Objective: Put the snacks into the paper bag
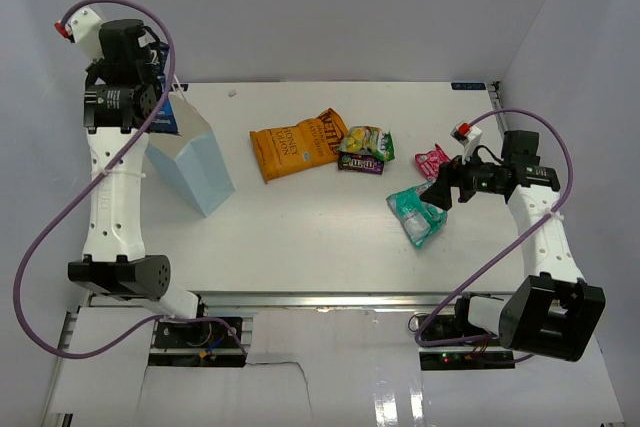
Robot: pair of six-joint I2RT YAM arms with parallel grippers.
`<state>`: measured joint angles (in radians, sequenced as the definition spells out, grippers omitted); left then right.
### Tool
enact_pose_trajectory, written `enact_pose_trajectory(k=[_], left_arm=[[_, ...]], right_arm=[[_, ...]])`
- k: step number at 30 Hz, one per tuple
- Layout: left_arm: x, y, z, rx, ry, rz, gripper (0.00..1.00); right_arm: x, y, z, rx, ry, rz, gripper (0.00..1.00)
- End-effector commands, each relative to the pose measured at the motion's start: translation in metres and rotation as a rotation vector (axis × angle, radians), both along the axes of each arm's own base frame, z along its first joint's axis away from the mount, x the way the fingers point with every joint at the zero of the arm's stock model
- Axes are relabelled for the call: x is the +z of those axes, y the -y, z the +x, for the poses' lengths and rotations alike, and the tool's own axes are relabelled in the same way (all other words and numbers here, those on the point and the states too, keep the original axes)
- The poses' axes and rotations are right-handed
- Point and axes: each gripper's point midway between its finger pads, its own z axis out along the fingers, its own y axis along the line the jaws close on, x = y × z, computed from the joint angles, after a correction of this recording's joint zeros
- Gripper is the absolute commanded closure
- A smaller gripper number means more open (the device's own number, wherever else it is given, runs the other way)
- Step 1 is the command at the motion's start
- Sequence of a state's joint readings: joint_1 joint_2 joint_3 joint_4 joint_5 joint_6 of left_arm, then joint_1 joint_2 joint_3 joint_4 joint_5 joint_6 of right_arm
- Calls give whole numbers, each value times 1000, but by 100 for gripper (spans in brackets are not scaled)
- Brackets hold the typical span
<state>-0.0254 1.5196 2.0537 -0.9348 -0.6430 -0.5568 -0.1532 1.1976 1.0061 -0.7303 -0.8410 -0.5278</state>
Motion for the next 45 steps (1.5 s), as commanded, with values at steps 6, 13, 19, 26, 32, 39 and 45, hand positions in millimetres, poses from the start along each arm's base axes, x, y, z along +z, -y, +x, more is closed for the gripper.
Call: enact_pose_trajectory(k=[6,13,19,26,32,39,45], left_arm=[[-37,-2,5,42,-41,-38,100],[-77,-1,-5,47,-96,-59,100],[-81,3,-4,26,-87,-68,100],[-82,7,-7,8,-81,-84,52],[-58,18,-9,-79,-26,-88,22],[-27,51,-20,-309,67,-82,8],[-32,134,-42,-802,116,-153,4]], right_arm=[[7,1,5,10,42,11,10],[6,1,5,13,38,16,10],[6,-1,4,17,37,25,10],[4,-2,2,23,29,31,10],[4,-3,0,46,17,33,10],[3,4,13,-26,-58,28,7],[-8,37,46,-355,-175,-36,4]])
